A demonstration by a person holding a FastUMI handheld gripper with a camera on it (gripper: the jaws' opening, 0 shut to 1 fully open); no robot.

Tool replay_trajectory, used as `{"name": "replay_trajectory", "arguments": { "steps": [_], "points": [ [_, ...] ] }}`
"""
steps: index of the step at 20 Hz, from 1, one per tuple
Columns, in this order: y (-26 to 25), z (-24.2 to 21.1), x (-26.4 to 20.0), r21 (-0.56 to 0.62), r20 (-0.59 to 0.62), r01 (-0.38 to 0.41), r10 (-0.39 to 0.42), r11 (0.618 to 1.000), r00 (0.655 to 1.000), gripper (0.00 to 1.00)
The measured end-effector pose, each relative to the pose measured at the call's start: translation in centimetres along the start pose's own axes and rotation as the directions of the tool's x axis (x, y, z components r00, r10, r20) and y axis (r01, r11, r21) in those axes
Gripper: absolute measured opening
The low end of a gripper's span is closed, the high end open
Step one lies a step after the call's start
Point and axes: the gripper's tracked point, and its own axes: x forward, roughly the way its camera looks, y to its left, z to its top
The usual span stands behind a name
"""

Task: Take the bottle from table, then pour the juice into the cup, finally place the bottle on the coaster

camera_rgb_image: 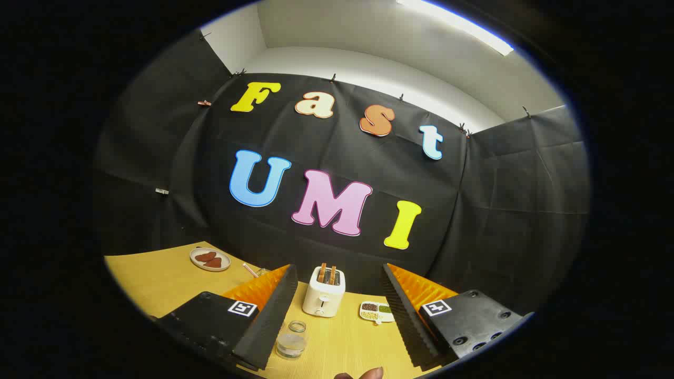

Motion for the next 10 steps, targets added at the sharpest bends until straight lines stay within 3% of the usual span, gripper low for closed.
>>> {"name": "replay_trajectory", "arguments": {
  "steps": [10],
  "points": [
    [1.5,0.7,-0.1,-0.016,0.033,-0.028,0.028,0.999,0.999,0.97]
  ]
}}
